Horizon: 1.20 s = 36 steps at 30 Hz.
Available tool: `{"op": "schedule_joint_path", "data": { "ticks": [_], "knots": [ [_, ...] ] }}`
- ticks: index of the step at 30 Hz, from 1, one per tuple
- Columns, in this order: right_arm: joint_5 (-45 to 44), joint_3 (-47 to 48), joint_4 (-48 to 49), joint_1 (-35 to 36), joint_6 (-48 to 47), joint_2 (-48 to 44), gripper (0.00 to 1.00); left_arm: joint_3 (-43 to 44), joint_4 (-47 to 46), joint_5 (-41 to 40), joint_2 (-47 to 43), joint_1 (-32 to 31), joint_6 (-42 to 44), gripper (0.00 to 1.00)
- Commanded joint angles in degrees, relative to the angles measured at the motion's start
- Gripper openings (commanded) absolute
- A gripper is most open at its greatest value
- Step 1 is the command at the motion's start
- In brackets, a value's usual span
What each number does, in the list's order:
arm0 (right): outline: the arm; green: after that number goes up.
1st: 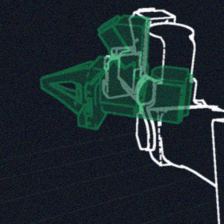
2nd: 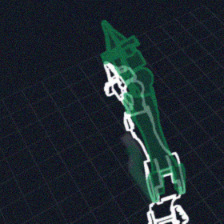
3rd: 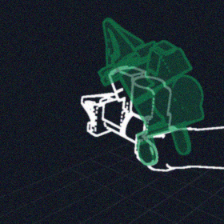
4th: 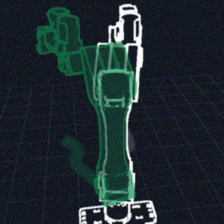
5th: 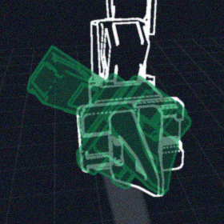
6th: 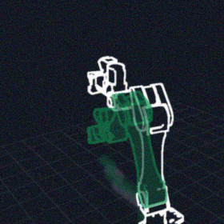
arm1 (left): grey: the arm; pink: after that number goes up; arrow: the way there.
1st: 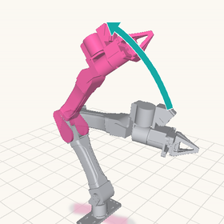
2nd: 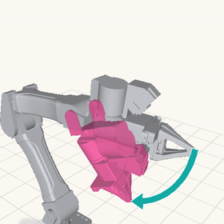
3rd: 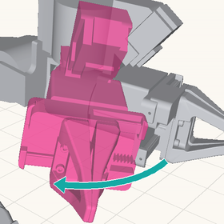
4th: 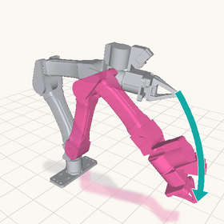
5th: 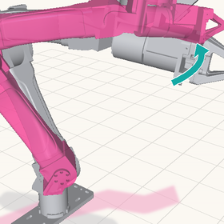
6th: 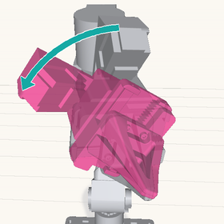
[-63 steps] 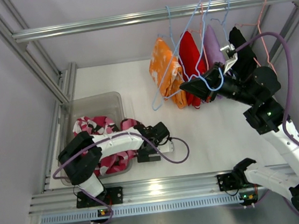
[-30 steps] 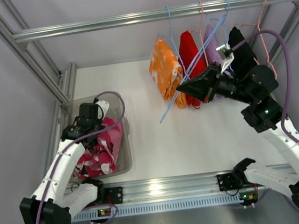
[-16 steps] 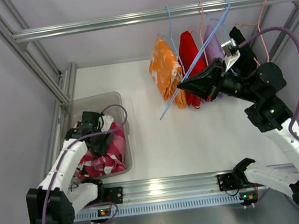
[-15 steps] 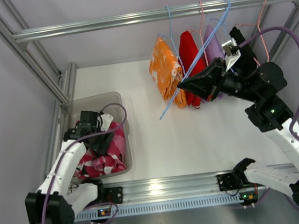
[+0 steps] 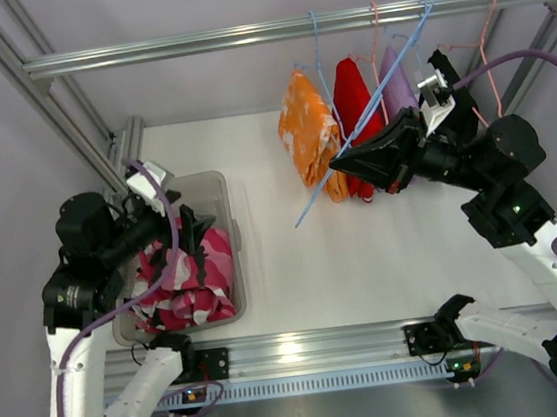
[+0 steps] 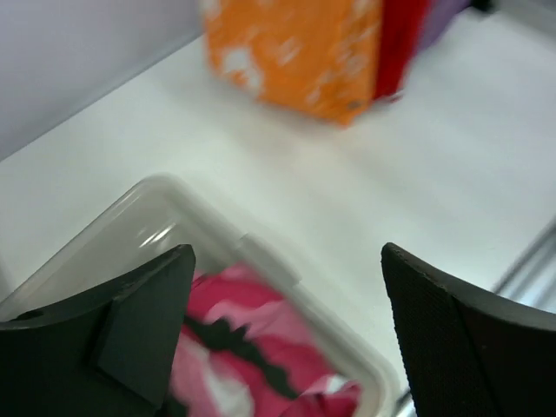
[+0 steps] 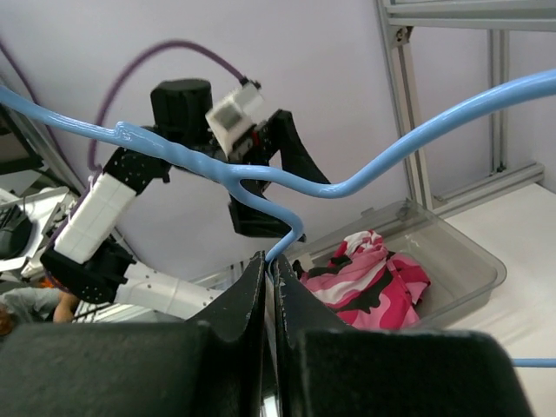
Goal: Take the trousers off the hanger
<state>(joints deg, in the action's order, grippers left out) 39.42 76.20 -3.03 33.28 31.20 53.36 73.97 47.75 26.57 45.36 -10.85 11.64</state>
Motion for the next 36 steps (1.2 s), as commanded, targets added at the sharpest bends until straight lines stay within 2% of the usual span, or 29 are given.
{"op": "schedule_joint_path", "data": {
  "ticks": [1, 2, 3, 4, 9, 12, 18, 23, 26, 30, 34, 36],
  "knots": [
    [0.9, 2.4, 2.4, 2.0, -1.0, 0.9, 0.0, 5.4, -6.6, 28.1, 4.9, 0.2, -10.4, 0.9],
    [0.9, 2.4, 2.5, 2.9, -0.9, 1.3, 0.0, 5.8, -12.8, 31.8, 7.1, 0.2, -19.0, 0.88],
    [0.9, 2.4, 4.4, 3.5, -0.7, 1.7, 0.0, 5.4, -16.9, 35.1, 7.9, 0.2, -23.2, 0.86],
    [0.8, 2.4, 5.2, 4.6, -0.5, 2.4, 0.0, 3.7, -25.9, 39.2, 8.6, 0.0, -30.8, 0.85],
    [0.1, 2.4, 6.6, 7.8, -0.2, 4.5, 0.0, 0.6, -46.2, 43.0, 9.0, -1.1, -43.9, 0.83],
    [-0.5, 2.4, 7.7, 9.9, 0.1, 5.3, 0.0, 0.6, -54.6, 45.0, 10.2, -3.2, -50.1, 0.84],
    [-1.4, 3.0, 9.7, 13.8, 0.1, 8.1, 0.0, 2.3, -48.0, 39.0, 12.1, -12.7, -41.5, 0.88],
    [-1.6, 4.9, 10.1, 15.4, -0.1, 9.8, 0.0, 1.4, -44.3, 37.1, 13.0, -16.3, -35.8, 0.88],
    [-1.6, 5.6, 10.5, 16.0, -0.1, 10.8, 0.0, 2.1, -42.2, 36.5, 14.0, -18.8, -32.8, 0.86],
    [-1.7, 6.1, 11.3, 16.7, 0.1, 11.8, 0.0, 1.6, -42.6, 36.5, 15.0, -21.4, -33.3, 0.79],
    [-1.8, 6.1, 11.6, 17.3, -0.2, 12.1, 0.0, 0.9, -45.8, 37.3, 15.4, -21.7, -37.2, 0.62],
    [-2.1, 5.8, 11.3, 17.3, -0.6, 12.1, 0.0, 0.9, -46.7, 36.7, 14.9, -21.5, -38.7, 0.37]
  ]
}}
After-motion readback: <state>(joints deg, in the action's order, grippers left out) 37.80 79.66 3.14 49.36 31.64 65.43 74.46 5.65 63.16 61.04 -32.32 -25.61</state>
